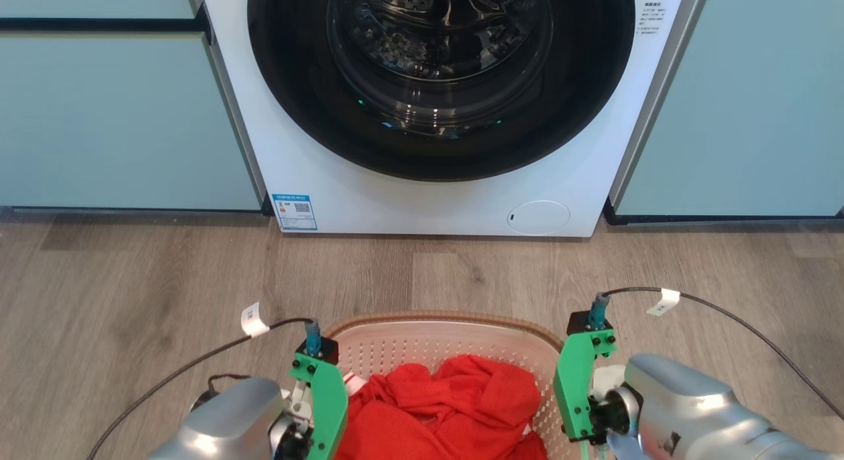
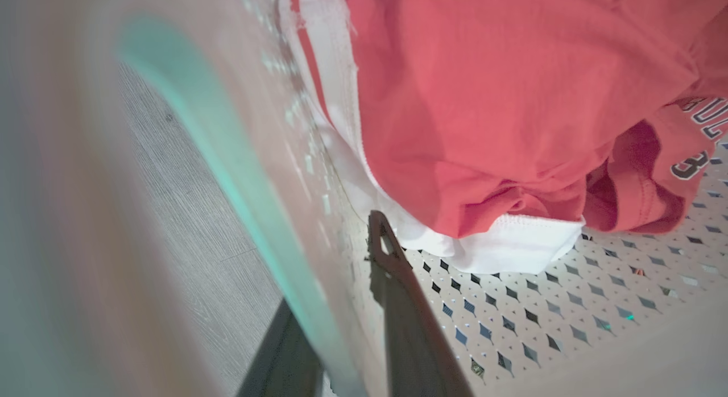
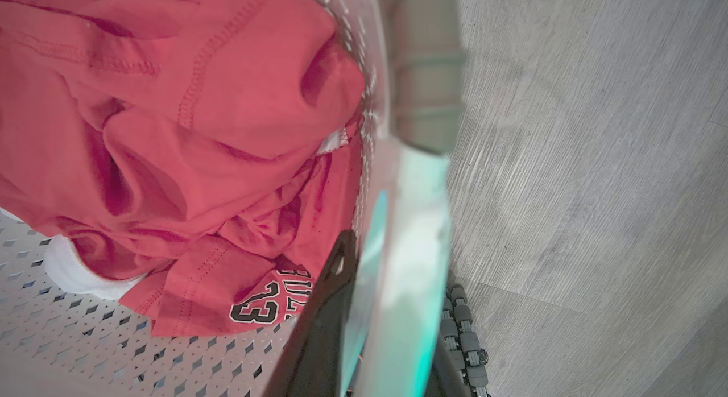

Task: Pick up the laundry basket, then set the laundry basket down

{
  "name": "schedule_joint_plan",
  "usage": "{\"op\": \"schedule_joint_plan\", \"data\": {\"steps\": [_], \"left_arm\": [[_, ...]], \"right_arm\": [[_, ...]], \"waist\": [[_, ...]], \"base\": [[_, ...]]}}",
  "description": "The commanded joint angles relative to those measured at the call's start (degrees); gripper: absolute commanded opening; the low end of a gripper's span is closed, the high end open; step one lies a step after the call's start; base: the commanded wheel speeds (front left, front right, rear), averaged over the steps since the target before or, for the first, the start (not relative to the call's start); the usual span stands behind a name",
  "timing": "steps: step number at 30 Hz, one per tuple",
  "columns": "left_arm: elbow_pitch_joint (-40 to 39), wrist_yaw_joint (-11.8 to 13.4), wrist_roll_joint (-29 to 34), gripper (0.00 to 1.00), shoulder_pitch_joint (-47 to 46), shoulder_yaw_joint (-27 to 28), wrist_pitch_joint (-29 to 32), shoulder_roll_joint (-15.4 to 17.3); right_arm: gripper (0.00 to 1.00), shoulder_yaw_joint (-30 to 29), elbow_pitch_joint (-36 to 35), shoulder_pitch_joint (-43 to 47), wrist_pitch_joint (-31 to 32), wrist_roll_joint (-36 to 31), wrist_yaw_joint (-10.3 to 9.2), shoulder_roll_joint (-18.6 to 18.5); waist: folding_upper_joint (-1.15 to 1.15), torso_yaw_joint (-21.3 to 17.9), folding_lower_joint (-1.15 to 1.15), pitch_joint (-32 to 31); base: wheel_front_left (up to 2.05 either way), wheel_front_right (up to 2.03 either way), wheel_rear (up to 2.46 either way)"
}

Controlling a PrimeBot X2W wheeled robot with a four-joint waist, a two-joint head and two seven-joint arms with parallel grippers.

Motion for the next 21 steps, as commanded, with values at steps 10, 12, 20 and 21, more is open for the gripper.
{"op": "schedule_joint_plan", "data": {"steps": [10, 12, 20, 21], "left_arm": [[-2.61, -2.34, 0.07, 0.00, -0.95, -0.95, 1.25, -0.36], [-2.64, -2.34, 0.03, 0.00, -1.03, -0.95, 1.22, -0.36], [-2.20, -2.34, -0.36, 0.00, -0.95, -0.95, 1.39, -0.47], [-2.15, -2.34, -0.38, 0.00, -0.95, -0.95, 1.42, -0.49]], "right_arm": [[0.00, -0.20, -1.39, -2.44, -1.63, -0.59, 0.35, -0.41], [0.00, -0.20, -1.41, -2.44, -1.61, -0.55, 0.35, -0.43], [0.00, -0.19, -1.53, -2.37, -1.37, -0.94, 0.35, -0.48], [0.00, -0.19, -1.52, -2.37, -1.39, -0.91, 0.35, -0.49]], "waist": [[0.00, 0.10, 0.00, -0.03], [0.00, 0.11, 0.00, -0.07], [0.00, 0.03, 0.00, -0.25], [0.00, 0.03, 0.00, -0.26]], "base": [[0.00, 0.00, 0.00], [0.00, 0.00, 0.00], [0.00, 0.00, 0.00], [0.00, 0.00, 0.00]]}}
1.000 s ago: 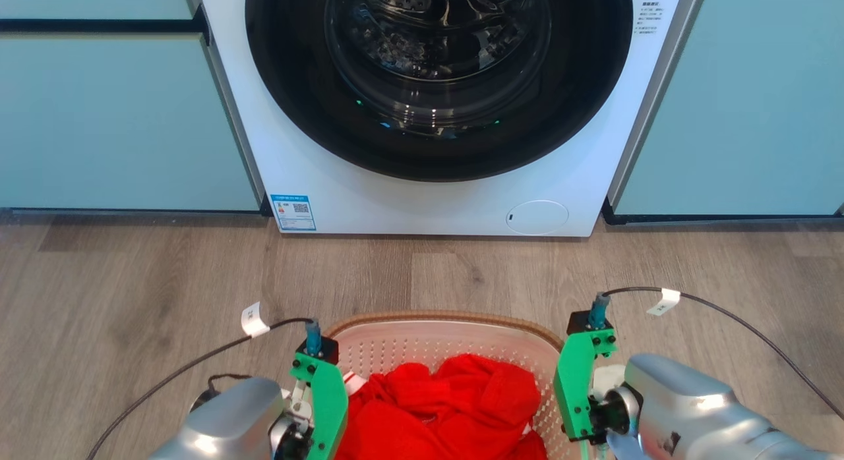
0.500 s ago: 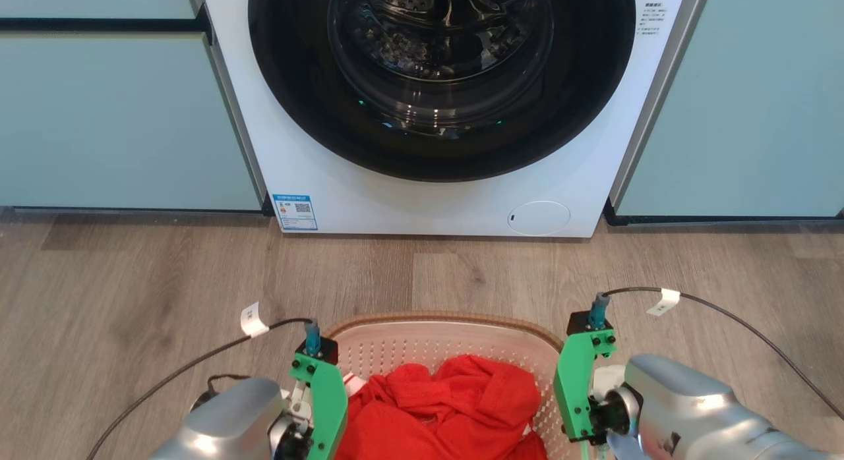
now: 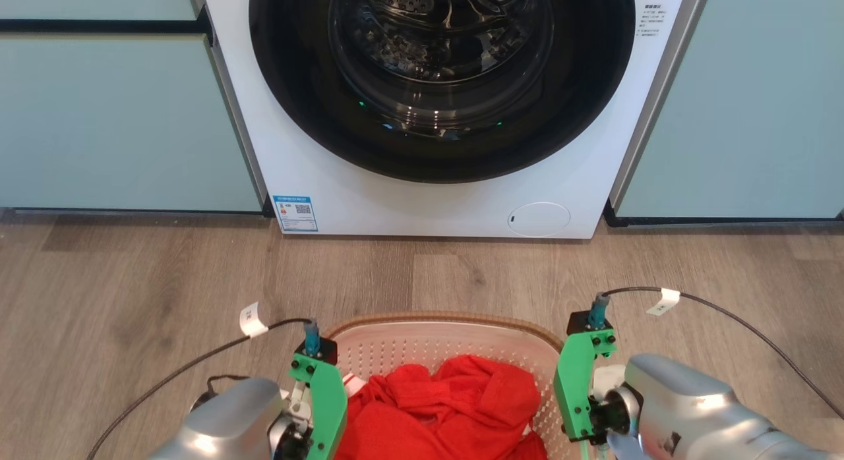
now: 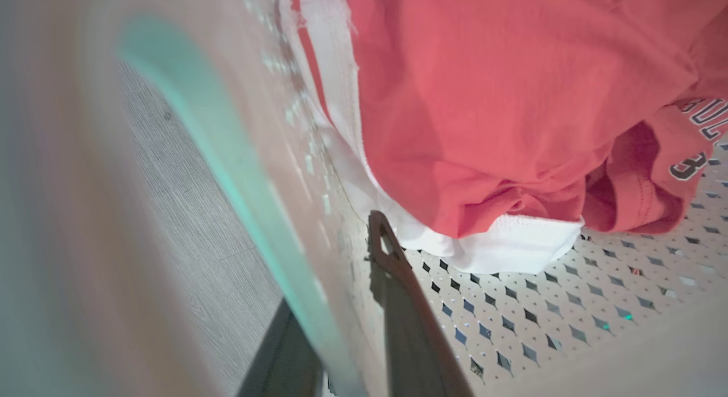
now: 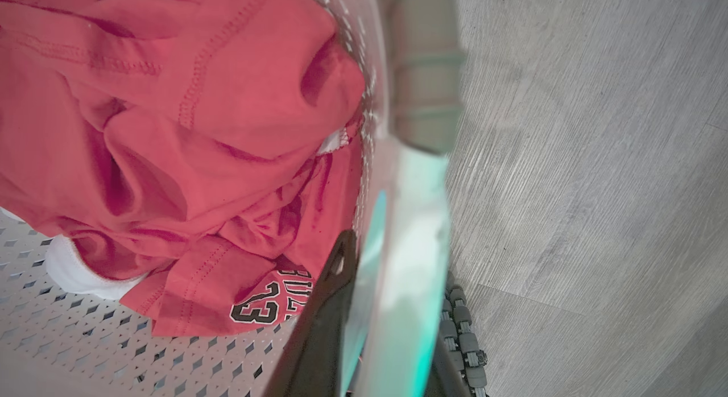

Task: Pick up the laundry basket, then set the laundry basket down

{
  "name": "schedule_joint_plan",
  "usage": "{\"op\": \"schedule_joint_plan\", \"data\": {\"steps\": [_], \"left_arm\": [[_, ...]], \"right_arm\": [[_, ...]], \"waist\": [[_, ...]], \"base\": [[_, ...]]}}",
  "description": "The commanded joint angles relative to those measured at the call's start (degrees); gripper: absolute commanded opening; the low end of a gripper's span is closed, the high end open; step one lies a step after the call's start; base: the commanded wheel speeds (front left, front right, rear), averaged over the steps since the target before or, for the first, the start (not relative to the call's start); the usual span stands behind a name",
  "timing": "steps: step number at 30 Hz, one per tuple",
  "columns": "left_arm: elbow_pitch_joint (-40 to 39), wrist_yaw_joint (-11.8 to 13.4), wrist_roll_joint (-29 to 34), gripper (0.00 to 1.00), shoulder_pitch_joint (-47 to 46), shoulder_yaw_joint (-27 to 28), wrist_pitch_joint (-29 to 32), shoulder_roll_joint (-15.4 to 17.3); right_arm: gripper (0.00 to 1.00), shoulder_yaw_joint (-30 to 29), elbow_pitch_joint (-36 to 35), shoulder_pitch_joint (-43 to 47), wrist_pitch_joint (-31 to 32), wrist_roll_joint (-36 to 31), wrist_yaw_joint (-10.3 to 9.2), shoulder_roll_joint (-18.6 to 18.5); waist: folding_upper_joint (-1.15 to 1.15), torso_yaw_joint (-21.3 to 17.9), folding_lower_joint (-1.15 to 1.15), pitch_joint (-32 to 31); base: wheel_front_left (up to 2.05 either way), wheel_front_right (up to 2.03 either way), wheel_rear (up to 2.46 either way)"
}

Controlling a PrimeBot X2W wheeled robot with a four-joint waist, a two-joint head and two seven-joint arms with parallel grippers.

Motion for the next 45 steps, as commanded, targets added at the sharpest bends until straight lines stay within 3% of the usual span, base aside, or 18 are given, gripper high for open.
{"op": "schedule_joint_plan", "data": {"steps": [1, 31, 45], "left_arm": [[-2.35, -2.34, 0.17, 0.00, -0.94, -0.91, 1.43, -0.48], [-1.54, -2.34, -0.35, 0.00, -1.17, -0.91, 1.40, -0.48], [-0.62, -2.34, -1.02, 0.00, -3.10, -0.91, -2.30, -1.74]], "right_arm": [[0.00, -0.22, -1.33, -2.38, -1.44, -0.90, 0.35, -0.34], [0.00, -0.22, -1.34, -2.38, -1.99, -0.97, 0.35, -0.35], [0.00, -0.22, -1.94, -3.82, -5.56, -1.75, 0.35, -0.95]], "waist": [[0.00, -0.01, 0.00, -0.02], [0.00, 0.31, 0.00, 1.01], [0.00, 0.24, 0.00, 9.21]], "base": [[0.00, 0.00, 0.00], [0.00, 0.00, 0.00], [0.00, 0.00, 0.00]]}}
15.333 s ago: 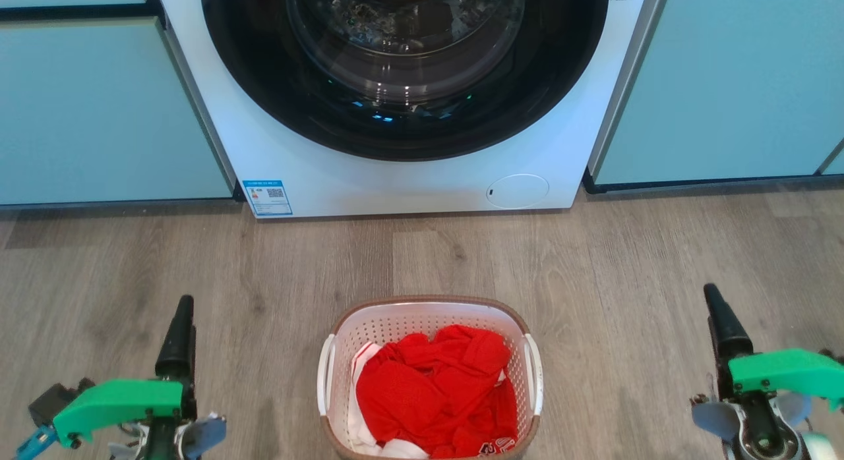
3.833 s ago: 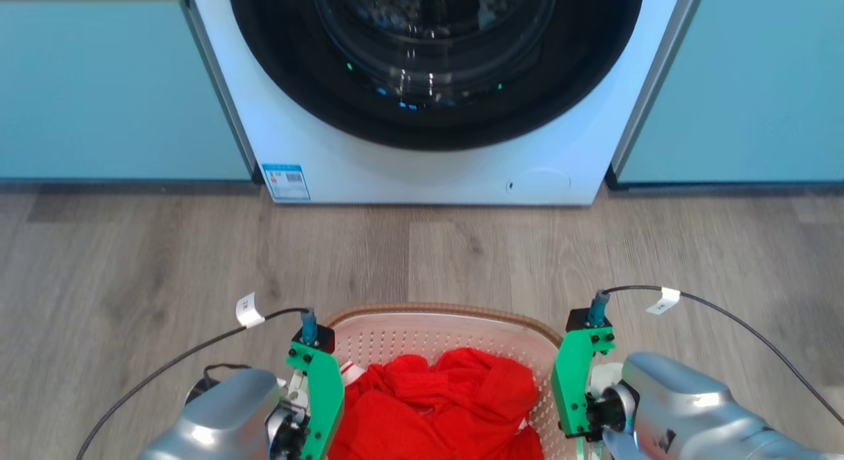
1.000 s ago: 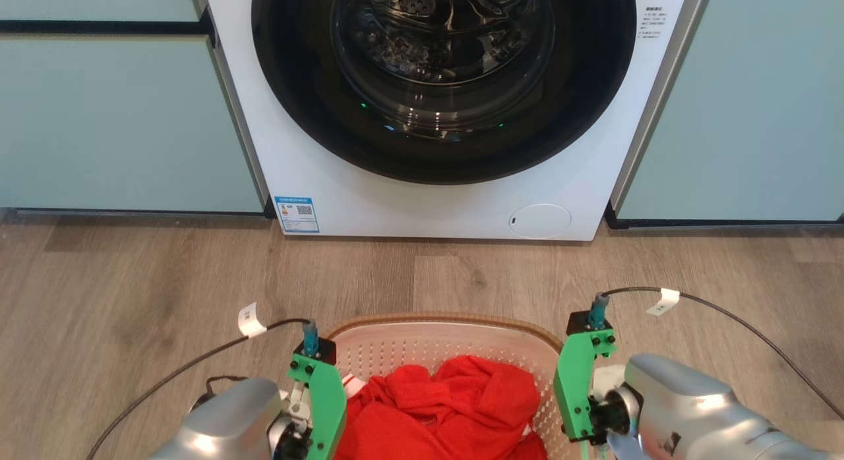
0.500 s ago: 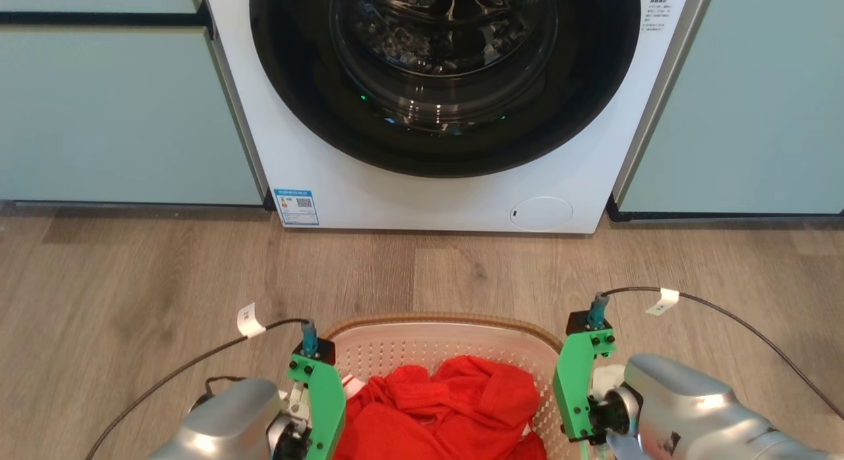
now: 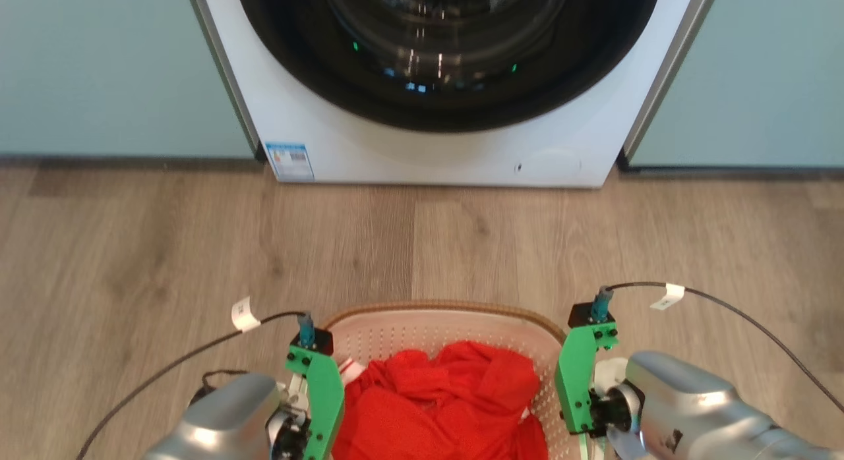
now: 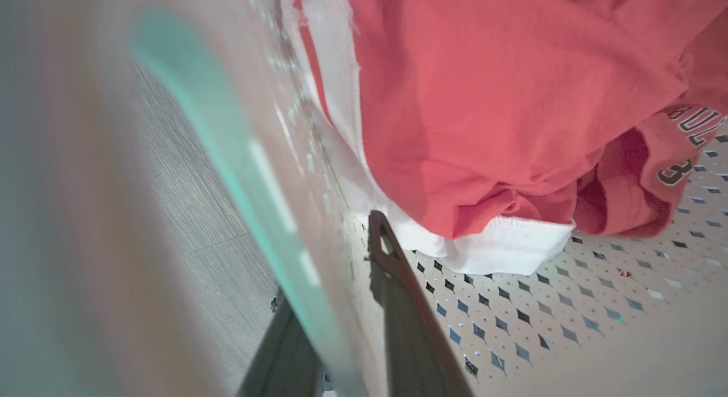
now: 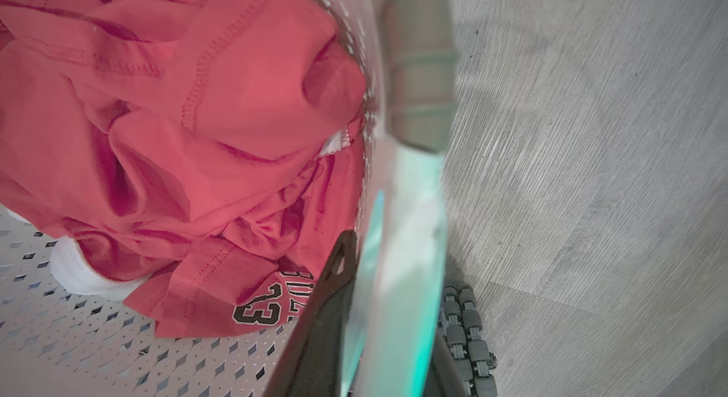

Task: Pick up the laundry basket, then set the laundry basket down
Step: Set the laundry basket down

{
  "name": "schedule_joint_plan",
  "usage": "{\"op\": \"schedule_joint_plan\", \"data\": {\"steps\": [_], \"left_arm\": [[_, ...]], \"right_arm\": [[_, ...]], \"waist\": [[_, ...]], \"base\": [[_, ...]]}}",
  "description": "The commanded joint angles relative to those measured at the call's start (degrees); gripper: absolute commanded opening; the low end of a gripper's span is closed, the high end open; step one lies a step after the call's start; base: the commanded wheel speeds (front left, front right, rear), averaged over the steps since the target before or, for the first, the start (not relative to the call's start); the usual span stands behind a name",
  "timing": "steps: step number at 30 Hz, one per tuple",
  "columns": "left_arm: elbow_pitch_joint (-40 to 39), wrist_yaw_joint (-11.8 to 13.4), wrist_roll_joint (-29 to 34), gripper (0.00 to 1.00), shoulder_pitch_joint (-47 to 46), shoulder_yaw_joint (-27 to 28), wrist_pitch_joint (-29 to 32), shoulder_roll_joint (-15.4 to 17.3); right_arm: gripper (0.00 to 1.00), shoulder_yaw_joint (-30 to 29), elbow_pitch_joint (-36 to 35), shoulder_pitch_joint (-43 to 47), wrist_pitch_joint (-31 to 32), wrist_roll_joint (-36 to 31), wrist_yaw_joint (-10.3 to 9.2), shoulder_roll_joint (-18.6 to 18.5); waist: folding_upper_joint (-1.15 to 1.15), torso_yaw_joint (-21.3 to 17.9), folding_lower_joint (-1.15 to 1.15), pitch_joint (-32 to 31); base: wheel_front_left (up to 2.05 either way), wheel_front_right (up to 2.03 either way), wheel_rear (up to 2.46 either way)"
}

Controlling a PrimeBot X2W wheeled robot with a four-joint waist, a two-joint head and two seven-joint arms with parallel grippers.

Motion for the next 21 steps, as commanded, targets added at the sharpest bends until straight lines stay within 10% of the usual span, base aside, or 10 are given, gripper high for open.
{"op": "schedule_joint_plan", "data": {"steps": [1, 21], "left_arm": [[-2.00, -2.34, 0.67, 0.00, -3.21, -0.66, -0.13, -1.36], [5.88, -2.34, 3.95, 0.00, -16.64, -0.66, -16.71, -4.56]], "right_arm": [[0.00, -0.34, -1.29, -4.24, -2.92, -1.61, 0.35, -0.55], [0.00, -1.03, 3.10, -15.09, -18.66, -3.89, 0.35, 0.47]], "waist": [[0.00, -0.09, 0.00, 3.80], [0.00, -1.97, 0.00, 30.40]], "base": [[0.00, 0.00, 0.00], [0.00, 0.00, 0.00]]}}
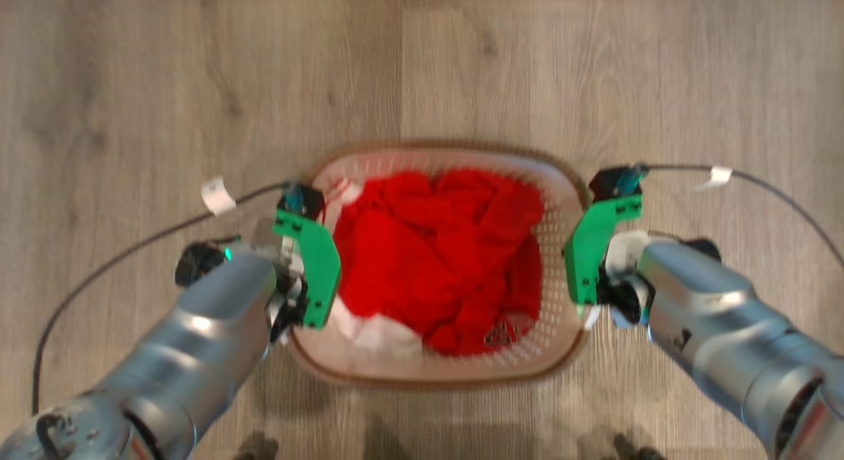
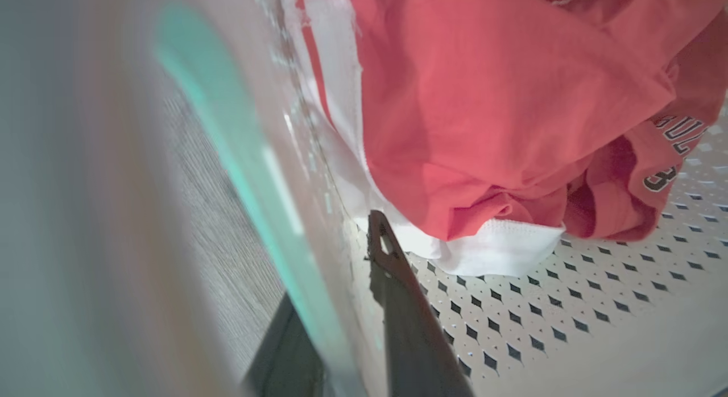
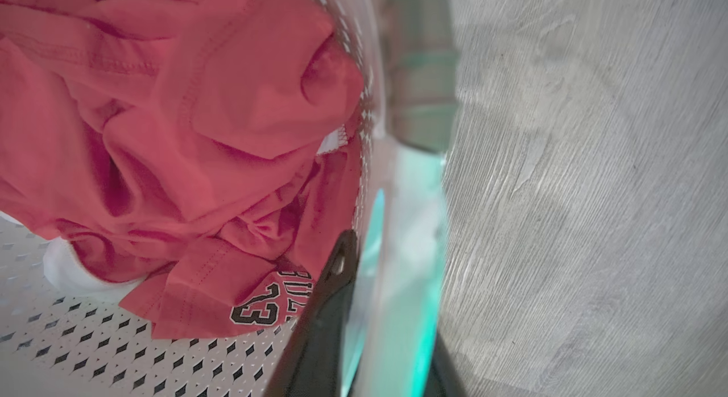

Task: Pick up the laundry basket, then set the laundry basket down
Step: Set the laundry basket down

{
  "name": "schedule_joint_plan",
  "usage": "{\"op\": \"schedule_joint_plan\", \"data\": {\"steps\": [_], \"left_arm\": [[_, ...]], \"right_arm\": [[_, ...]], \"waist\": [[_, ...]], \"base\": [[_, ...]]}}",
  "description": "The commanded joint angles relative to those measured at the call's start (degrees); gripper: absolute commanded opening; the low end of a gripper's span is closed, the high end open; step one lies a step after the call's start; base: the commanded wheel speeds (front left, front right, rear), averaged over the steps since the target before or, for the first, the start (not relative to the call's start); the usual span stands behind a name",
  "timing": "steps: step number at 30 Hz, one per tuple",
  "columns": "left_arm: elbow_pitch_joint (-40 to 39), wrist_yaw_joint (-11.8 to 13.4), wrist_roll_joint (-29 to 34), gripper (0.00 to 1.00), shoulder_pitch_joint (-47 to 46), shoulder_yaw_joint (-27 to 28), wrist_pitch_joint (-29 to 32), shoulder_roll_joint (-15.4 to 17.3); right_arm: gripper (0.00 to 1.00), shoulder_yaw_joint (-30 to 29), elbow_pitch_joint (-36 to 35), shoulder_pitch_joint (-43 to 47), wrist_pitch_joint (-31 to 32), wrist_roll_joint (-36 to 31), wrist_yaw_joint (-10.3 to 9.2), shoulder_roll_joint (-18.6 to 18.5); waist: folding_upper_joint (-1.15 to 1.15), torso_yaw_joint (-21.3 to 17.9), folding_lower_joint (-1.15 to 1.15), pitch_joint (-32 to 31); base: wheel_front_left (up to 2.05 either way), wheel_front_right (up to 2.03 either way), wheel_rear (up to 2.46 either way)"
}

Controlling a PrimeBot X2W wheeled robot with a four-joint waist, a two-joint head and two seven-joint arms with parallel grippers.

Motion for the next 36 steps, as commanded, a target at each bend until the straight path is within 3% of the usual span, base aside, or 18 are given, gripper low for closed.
{"op": "schedule_joint_plan", "data": {"steps": [1, 20, 36], "left_arm": [[-1.49, -2.34, 1.41, 0.00, -1.77, -0.21, -1.09, -1.30], [5.85, -2.34, 3.06, 0.00, -5.99, -0.21, -12.03, -4.02], [6.24, -2.34, 0.79, 0.00, -8.43, 0.20, -14.65, -4.11]], "right_arm": [[0.00, 0.06, 0.03, -2.31, -2.75, -0.92, 0.34, 0.55], [0.00, 0.38, 5.06, -6.04, -10.47, -2.94, 0.34, 2.34], [0.00, 0.48, 8.05, -8.36, -14.01, -3.65, 0.34, 3.29]], "waist": [[0.00, -0.82, -0.02, 5.41], [0.00, -0.55, -0.02, 15.96], [0.00, -0.32, -0.02, 20.65]], "base": [[0.00, 0.00, 0.00], [0.00, 0.00, 0.00], [0.00, 0.00, 0.00]]}}
